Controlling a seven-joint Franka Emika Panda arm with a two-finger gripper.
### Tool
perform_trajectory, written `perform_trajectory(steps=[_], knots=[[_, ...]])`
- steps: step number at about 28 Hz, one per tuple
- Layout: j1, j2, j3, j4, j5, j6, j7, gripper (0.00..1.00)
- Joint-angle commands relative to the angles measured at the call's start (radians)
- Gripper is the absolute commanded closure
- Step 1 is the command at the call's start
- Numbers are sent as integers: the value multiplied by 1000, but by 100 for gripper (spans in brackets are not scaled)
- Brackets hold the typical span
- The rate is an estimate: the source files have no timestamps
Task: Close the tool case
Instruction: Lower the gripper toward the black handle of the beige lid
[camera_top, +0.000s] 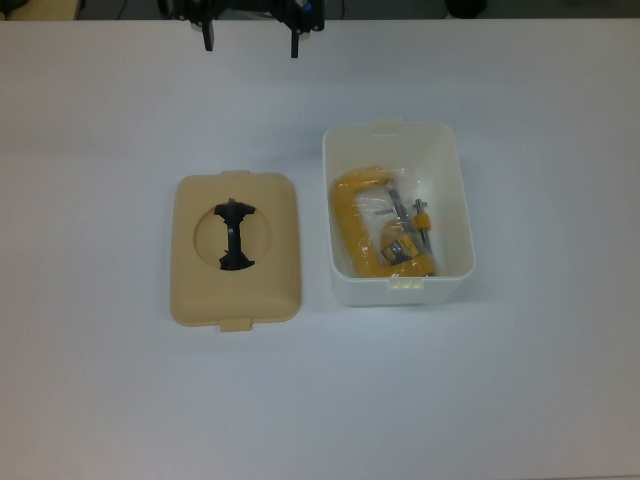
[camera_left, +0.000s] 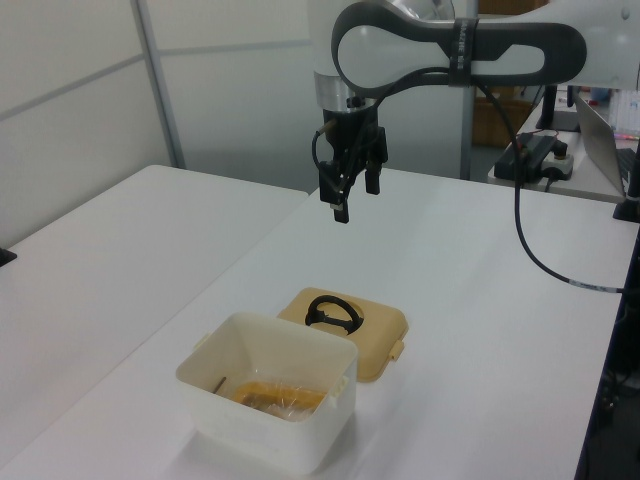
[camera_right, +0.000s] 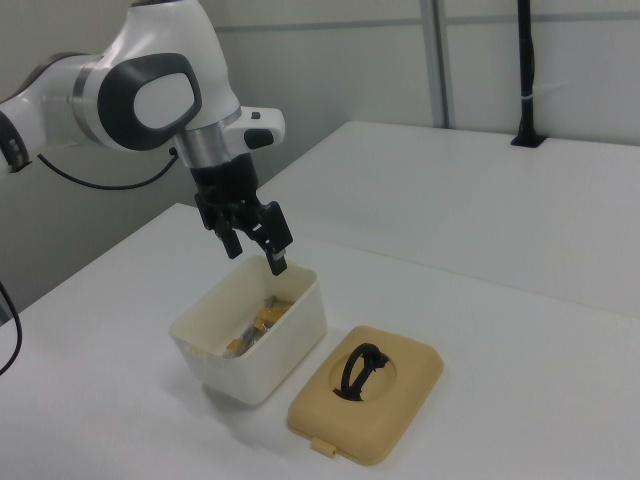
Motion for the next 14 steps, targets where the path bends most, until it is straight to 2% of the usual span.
perform_trajectory(steps=[1, 8, 14], knots=[[18, -8, -16, -22, 1, -15, -22, 0], [9, 38, -26, -18, 1, 2, -69, 0], [6, 93, -26, -37, -7, 113, -157, 0]])
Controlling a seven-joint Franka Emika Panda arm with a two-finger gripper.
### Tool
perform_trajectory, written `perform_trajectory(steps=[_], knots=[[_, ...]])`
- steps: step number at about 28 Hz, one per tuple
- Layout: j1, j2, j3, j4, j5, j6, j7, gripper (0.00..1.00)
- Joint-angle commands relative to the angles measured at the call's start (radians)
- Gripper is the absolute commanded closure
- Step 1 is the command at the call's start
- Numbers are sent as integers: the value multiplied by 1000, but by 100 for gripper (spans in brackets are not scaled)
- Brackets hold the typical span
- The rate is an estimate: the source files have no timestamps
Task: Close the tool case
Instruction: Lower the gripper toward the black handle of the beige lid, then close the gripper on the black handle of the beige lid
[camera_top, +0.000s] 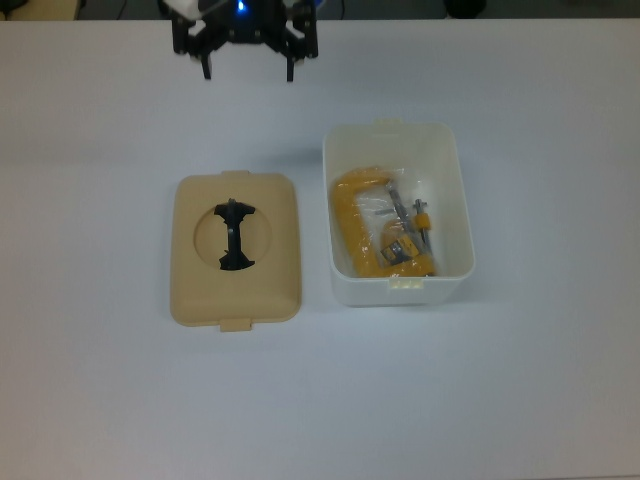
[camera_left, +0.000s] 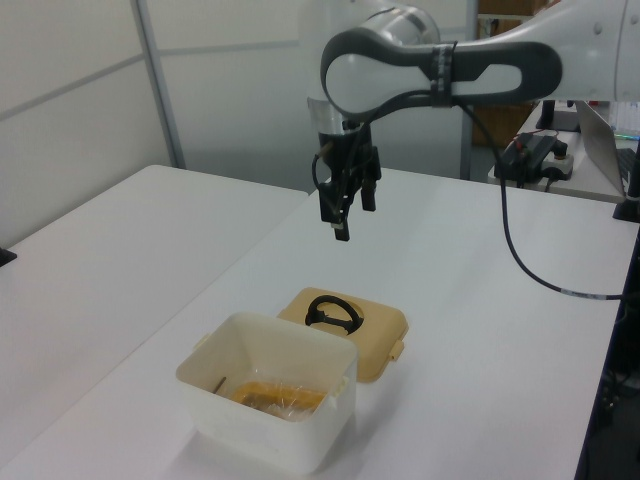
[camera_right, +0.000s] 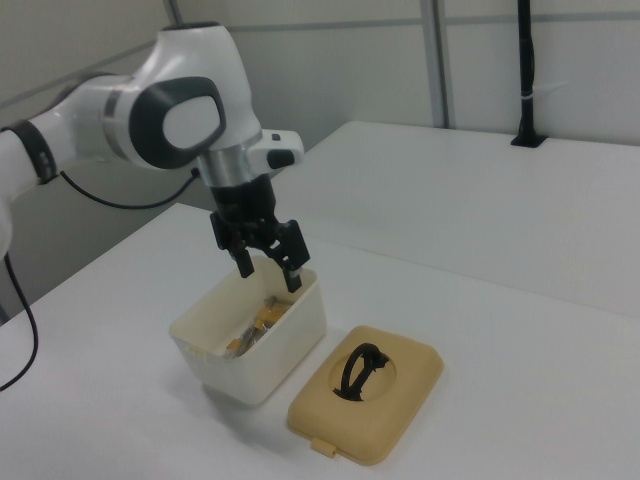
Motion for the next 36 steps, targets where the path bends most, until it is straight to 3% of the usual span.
perform_trajectory(steps=[1, 11, 20, 27, 28, 30, 34, 36], knots=[[7, 40, -13, -24, -12, 91, -64, 0], [-26, 103, -14, -134, -16, 257, -67, 0], [-49, 223, -14, -142, -47, 380, -65, 0], [-58, 241, -14, -145, -59, 403, -65, 2], [-58, 241, -14, -146, -59, 403, -65, 18], [-59, 243, -14, -146, -59, 404, -65, 34], [-69, 250, -14, -145, -59, 406, -67, 64], [-67, 253, -14, -145, -61, 410, -77, 71]])
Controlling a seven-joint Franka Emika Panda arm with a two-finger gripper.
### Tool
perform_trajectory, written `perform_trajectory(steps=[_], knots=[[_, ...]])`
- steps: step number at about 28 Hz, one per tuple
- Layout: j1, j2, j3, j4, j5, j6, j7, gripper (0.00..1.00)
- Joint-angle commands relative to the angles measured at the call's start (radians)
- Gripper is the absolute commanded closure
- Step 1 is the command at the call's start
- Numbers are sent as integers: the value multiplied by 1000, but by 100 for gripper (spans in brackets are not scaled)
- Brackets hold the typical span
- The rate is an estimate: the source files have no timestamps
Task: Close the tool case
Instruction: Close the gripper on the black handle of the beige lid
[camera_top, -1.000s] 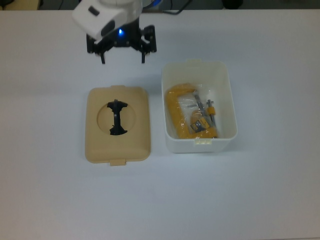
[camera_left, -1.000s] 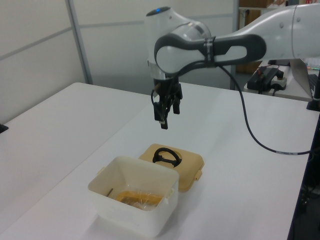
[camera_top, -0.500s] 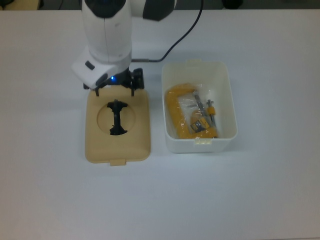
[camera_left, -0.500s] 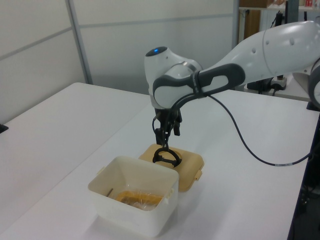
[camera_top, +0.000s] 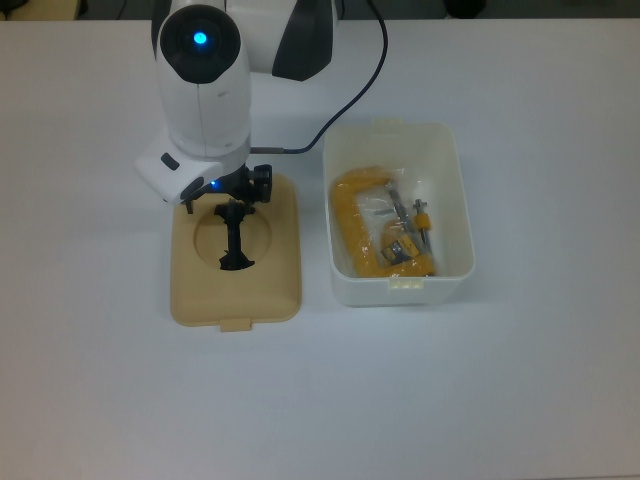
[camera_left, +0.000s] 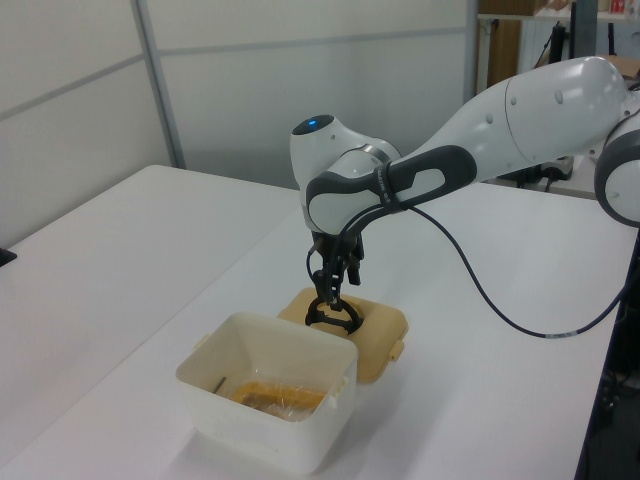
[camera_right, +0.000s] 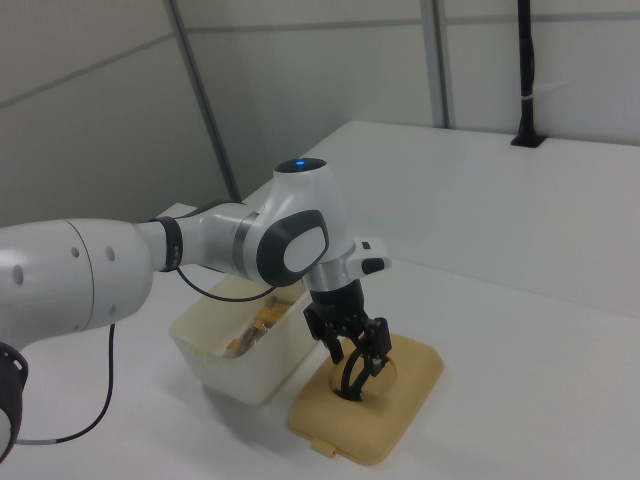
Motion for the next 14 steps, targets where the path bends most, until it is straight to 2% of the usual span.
perform_trajectory(steps=[1, 2, 3, 4, 6, 7, 14], knots=[[-2, 0, -5, -14, -14, 29, -41, 73], [0, 3, -5, -14, -14, 33, -47, 78], [0, 8, -5, -14, -14, 44, -50, 87], [0, 11, -5, -14, -14, 47, -50, 91], [1, 15, -5, -14, -14, 53, -50, 93], [3, 17, -5, -11, -14, 59, -52, 98], [4, 20, -5, -8, -20, 64, -53, 100]])
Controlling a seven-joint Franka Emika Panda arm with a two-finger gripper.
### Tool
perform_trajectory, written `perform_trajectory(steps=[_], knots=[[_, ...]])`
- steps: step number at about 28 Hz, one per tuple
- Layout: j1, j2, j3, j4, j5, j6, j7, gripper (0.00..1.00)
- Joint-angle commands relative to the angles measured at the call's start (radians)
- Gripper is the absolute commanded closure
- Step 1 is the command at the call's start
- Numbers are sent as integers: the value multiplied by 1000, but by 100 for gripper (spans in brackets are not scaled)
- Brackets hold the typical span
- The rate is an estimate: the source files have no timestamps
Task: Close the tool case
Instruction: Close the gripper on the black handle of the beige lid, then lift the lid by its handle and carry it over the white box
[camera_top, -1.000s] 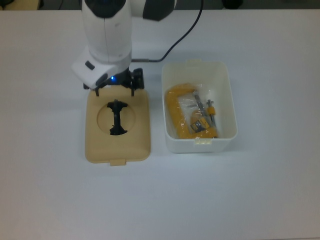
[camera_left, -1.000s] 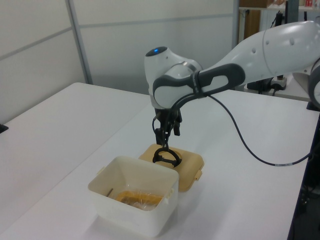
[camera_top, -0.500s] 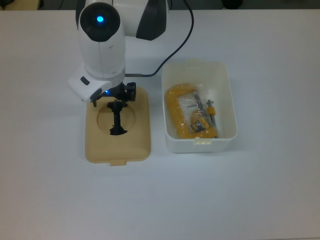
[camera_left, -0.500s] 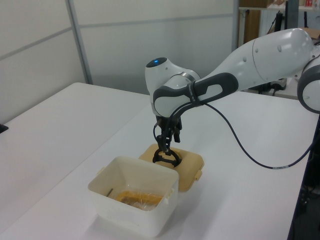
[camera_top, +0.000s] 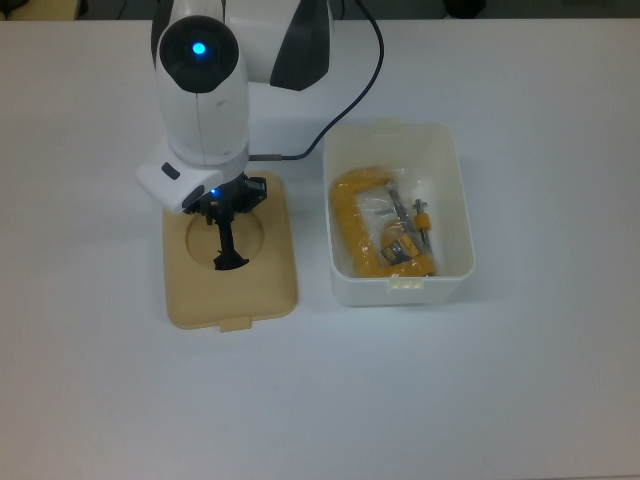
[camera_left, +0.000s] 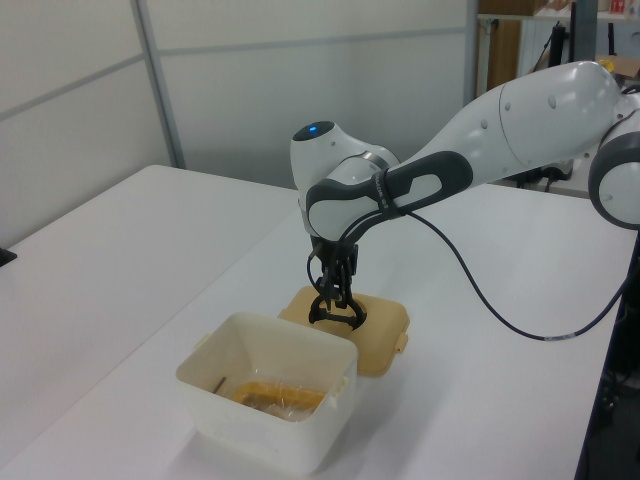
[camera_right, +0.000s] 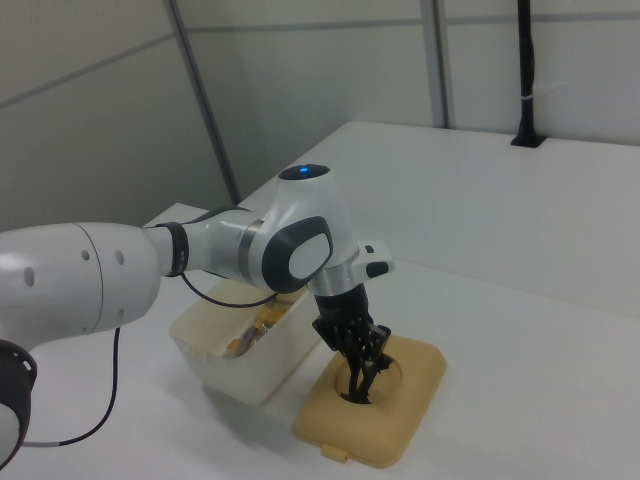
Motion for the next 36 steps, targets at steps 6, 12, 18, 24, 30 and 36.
perform_trajectory(steps=[6, 12, 18, 24, 30, 36], knots=[[-2, -3, -5, 12, -36, 21, -22, 100], [-8, -17, -6, 31, -38, 5, -27, 100], [-48, -80, -6, 43, -36, -36, -82, 100], [-102, -139, -5, 84, -19, -139, -145, 100], [-105, -184, -6, 130, 26, -264, -137, 100], [-86, -212, 11, 176, 74, -409, -41, 100]])
